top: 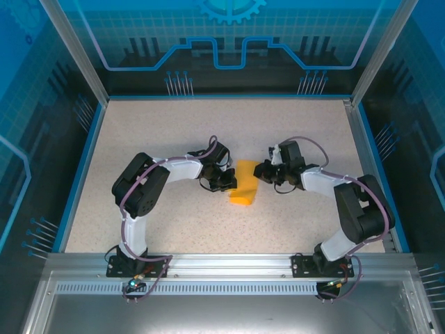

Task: Fold a paper plane with a square sheet of paper (pick it up from the middle)
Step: First fold in half a square sheet of paper at the center of the table.

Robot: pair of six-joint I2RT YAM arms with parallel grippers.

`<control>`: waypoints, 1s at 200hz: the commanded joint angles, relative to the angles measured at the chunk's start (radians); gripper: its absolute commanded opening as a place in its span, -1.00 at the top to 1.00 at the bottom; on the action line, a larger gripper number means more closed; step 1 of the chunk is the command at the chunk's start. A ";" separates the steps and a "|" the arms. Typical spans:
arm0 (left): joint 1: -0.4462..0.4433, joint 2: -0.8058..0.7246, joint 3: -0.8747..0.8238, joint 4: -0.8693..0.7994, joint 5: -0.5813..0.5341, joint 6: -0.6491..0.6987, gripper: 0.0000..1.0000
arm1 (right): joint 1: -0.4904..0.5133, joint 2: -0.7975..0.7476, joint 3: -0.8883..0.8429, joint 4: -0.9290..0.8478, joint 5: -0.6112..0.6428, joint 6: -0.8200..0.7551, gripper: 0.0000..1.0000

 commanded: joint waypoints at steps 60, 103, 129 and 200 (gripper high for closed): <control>-0.012 0.083 -0.058 -0.206 -0.110 0.010 1.00 | 0.082 0.048 -0.017 -0.015 -0.090 0.062 0.83; -0.012 0.084 -0.057 -0.209 -0.111 0.006 1.00 | 0.091 0.086 -0.015 -0.044 -0.095 0.047 0.84; -0.012 0.088 -0.055 -0.211 -0.112 0.005 1.00 | 0.091 0.106 -0.017 -0.069 -0.102 0.028 0.84; -0.012 0.092 -0.057 -0.213 -0.121 -0.006 1.00 | 0.087 0.124 -0.053 -0.145 -0.094 -0.040 0.84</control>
